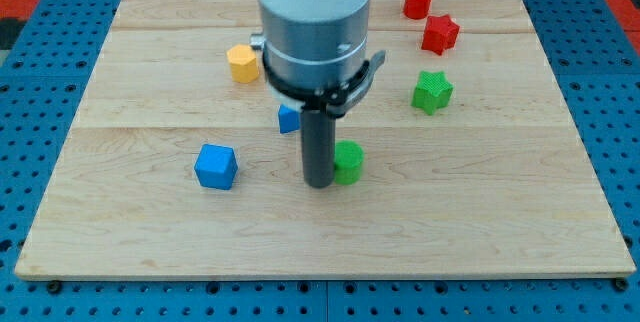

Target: Move the green circle below the green star

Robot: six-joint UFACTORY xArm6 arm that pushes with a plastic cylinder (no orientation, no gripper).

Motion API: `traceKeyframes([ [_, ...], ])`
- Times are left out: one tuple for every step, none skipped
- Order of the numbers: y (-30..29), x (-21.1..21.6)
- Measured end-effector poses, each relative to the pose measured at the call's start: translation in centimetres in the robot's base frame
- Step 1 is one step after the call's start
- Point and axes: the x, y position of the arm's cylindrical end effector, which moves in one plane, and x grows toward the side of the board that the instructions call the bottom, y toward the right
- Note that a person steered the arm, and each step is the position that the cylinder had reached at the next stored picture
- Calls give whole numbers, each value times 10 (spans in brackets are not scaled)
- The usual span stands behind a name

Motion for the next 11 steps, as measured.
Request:
traceKeyframes([
  [6, -6],
  [-11, -11],
  [14, -20],
  [59, -25],
  [83, -29],
  [80, -20],
  [84, -6],
  [84, -5],
  [91, -16],
  [91, -7],
  [93, -5],
])
